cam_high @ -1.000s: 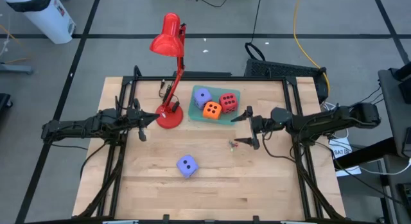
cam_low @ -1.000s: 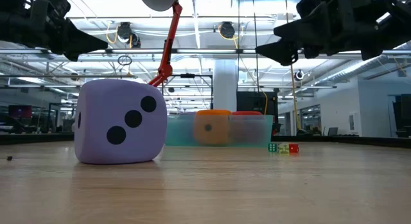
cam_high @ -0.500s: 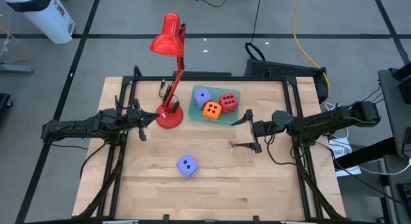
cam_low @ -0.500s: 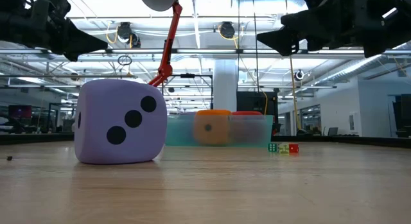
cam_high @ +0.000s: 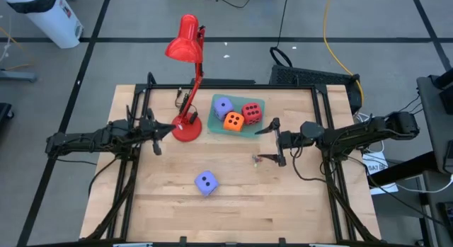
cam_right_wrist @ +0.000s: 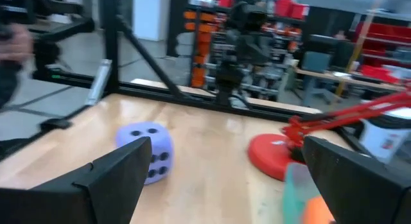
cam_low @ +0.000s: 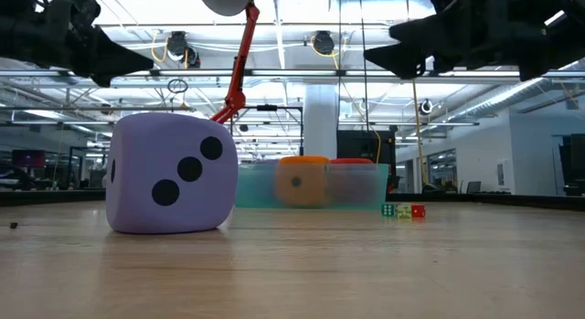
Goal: Pick & Place Dice
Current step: Put the light purple die into the green bin
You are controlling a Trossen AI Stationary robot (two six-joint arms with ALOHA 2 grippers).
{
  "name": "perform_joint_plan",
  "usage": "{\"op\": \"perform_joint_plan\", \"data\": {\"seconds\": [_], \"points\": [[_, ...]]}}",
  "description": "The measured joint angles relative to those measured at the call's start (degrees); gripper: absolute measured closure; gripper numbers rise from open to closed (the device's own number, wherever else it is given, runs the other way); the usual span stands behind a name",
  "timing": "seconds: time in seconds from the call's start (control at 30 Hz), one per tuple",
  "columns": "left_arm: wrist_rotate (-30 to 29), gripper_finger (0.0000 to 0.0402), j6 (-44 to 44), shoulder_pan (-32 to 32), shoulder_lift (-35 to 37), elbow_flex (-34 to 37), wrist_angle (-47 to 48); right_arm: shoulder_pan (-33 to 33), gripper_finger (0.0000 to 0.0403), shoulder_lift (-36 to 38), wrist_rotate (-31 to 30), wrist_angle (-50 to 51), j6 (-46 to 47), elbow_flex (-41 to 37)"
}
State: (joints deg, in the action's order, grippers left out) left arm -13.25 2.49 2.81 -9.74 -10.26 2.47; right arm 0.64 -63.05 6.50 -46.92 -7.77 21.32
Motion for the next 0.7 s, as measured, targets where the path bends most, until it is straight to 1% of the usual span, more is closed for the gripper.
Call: {"op": "perform_joint_plan", "data": {"seconds": [0.07,0.13,0.27,0.37,0.47,0.57,0.63,0.7], "points": [[-1.07,0.0397,-1.18,0.00,0.00,-0.02,-0.12,0.02,0.0009,0.00,-0.86,0.00,0.00,0.00],[-1.87,0.0392,-1.45,0.00,0.00,-0.02,-0.10,0.00,0.0009,0.00,-0.78,0.00,0.00,0.00],[-1.89,0.0378,-2.32,0.00,0.00,-0.02,0.15,-0.02,0.0009,0.00,-0.85,0.00,0.01,0.00],[-1.89,0.0377,-2.09,0.00,0.00,-0.02,0.46,-0.02,0.0009,0.00,-0.89,0.00,0.00,0.00],[-1.89,0.0384,0.13,0.00,0.00,-0.02,0.58,-0.02,0.0009,0.00,-0.89,0.00,-0.08,0.00],[-1.91,0.0397,0.58,0.00,0.00,-0.02,0.76,-0.02,0.0009,0.00,-1.01,-0.20,-0.20,0.00],[-1.90,0.0394,0.63,0.00,0.00,-0.02,0.76,-0.69,0.0009,0.00,-3.36,-1.41,-0.18,0.00],[-1.91,0.0389,0.61,0.00,0.00,-0.02,0.76,-2.36,0.0009,0.02,-8.00,-1.85,-0.94,0.50]]}}
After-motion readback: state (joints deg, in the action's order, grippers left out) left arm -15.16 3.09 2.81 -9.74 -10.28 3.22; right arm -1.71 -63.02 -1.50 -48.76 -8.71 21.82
